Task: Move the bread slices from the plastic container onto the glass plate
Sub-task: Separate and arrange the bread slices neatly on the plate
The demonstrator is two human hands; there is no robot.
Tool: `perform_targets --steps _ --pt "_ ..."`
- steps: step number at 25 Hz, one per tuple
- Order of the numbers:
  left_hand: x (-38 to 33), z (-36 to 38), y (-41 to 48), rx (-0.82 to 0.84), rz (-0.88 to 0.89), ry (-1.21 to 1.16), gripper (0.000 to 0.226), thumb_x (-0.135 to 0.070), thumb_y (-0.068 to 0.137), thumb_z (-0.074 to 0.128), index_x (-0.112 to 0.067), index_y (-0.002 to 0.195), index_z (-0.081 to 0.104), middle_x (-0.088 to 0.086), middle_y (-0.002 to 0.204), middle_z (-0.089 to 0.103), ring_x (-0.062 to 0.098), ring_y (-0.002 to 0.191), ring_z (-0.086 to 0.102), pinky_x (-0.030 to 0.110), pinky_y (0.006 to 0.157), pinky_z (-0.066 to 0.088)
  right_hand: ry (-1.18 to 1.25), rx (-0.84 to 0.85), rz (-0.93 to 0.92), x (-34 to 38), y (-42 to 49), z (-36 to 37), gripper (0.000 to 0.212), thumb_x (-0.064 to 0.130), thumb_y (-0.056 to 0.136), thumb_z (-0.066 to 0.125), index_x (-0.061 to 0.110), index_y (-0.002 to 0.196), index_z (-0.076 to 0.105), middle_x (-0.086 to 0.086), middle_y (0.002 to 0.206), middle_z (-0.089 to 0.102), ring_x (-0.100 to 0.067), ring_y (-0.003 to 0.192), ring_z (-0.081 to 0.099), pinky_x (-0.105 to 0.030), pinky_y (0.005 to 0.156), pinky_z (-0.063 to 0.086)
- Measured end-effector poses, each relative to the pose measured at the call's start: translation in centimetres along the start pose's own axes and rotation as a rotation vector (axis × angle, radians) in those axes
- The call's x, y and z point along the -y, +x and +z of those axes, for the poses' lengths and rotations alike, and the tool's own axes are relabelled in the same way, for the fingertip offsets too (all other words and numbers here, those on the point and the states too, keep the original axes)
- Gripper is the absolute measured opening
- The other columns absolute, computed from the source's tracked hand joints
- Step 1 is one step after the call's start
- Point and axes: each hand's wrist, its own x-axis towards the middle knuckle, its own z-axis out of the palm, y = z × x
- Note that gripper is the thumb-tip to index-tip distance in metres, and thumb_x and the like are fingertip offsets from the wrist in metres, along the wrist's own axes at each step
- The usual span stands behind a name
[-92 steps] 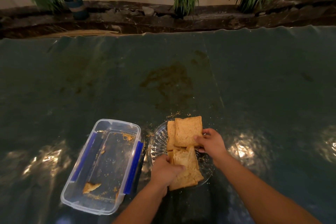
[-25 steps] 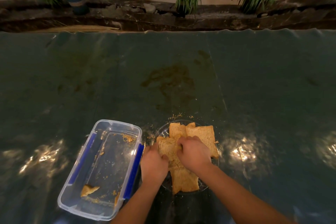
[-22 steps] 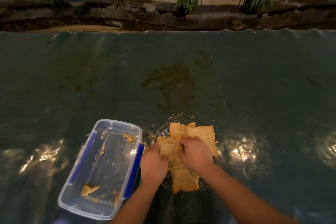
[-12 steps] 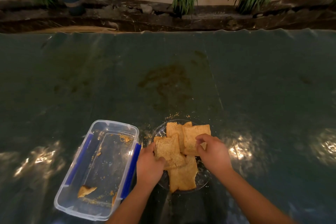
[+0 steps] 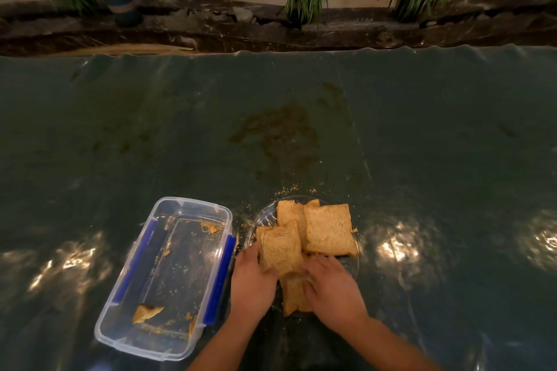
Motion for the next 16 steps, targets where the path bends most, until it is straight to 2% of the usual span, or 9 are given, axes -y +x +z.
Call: perform_targets --steps 2,4,6,8,11,15,16 --pt "-0.2 -0.2 -0.1 0.0 -0.059 -0.052 0.037 -0.013 0.085 0.063 -0.025 0.121 0.061 -0.002 0.12 0.065 0.019 0.109 0.061 0.044 0.094 0.053 0.018 -0.005 0.017 -0.3 0.1 -0.1 0.023 0.026 0.086 0.051 0.024 0.105 0.064 0.007 0.106 0.063 -0.014 0.104 0.051 -0.027 0.082 0.048" --pt "-0.2 -0.3 -0.1 -0.003 -0.056 -0.066 0.035 -0.014 0.085 0.064 -0.028 0.116 0.063 -0.005 0.116 0.066 0.016 0.105 0.062 0.043 0.091 0.055 0.03 -0.038 0.04 -0.6 0.4 -0.8 0.021 0.027 0.087 0.053 0.024 0.102 0.067 0.007 0.102 0.065 -0.014 0.1 0.055 -0.027 0.08 0.05" --pt "-0.2 -0.3 -0.1 -0.002 -0.061 -0.044 0.032 -0.017 0.084 0.064 -0.03 0.113 0.062 -0.005 0.111 0.066 0.009 0.099 0.062 0.04 0.089 0.056 0.024 -0.1 0.04 -0.5 1.0 -1.5 0.018 0.026 0.086 0.057 0.025 0.1 0.068 0.008 0.097 0.066 -0.013 0.095 0.056 -0.029 0.073 0.053" --pt "-0.1 -0.4 0.2 -0.004 -0.08 -0.002 0.041 -0.019 0.084 0.064 -0.027 0.123 0.059 -0.003 0.117 0.061 0.009 0.103 0.059 0.039 0.092 0.054 0.007 -0.158 0.023 0.2 2.2 -2.2 0.016 0.025 0.085 0.059 0.025 0.099 0.068 0.009 0.094 0.066 -0.013 0.092 0.056 -0.03 0.065 0.053" --pt "-0.4 -0.5 0.8 0.013 -0.089 0.015 0.04 -0.015 0.084 0.062 -0.022 0.123 0.06 -0.001 0.118 0.06 0.012 0.102 0.059 0.037 0.09 0.055 -0.11 -0.062 0.044 1.7 4.7 -2.6 0.017 0.026 0.086 0.052 0.022 0.099 0.063 0.005 0.094 0.064 -0.017 0.095 0.055 -0.031 0.062 0.05" --pt "-0.8 -0.7 1.2 0.014 -0.063 -0.021 0.028 -0.01 0.084 0.06 -0.026 0.106 0.062 -0.009 0.104 0.06 0.011 0.097 0.059 0.032 0.084 0.053 -0.16 0.048 0.057 3.0 6.2 -1.9 0.016 0.024 0.084 0.049 0.018 0.095 0.059 -0.001 0.091 0.063 -0.021 0.094 0.055 -0.032 0.06 0.046" --pt "-0.8 -0.7 1.1 0.011 -0.058 -0.022 0.029 -0.01 0.084 0.06 -0.026 0.109 0.063 -0.011 0.102 0.059 0.011 0.098 0.059 0.03 0.084 0.052 -0.145 0.053 0.053 2.9 6.3 -1.7 0.017 0.026 0.084 0.049 0.019 0.096 0.06 -0.001 0.091 0.064 -0.021 0.094 0.054 -0.032 0.061 0.047"
